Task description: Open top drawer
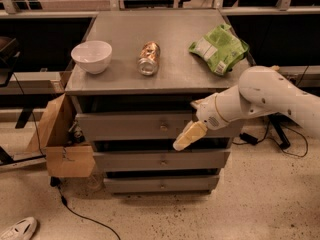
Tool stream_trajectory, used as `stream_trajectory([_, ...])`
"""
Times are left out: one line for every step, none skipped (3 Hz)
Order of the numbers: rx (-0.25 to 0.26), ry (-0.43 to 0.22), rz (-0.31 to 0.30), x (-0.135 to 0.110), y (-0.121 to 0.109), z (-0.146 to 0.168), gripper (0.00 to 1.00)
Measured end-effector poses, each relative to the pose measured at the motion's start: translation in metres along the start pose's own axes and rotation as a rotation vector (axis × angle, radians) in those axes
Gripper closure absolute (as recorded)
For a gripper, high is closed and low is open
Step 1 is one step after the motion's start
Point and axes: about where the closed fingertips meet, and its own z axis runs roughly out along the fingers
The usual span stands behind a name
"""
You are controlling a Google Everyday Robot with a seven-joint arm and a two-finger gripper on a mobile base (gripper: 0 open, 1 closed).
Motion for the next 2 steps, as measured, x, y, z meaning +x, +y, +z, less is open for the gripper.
stream_trajectory([-0.009,0.005,0.015,0.005,-0.009,0.015,0.0])
stream_trajectory([0.001,0.026,0.024,0.008,-0.02,0.029,0.0])
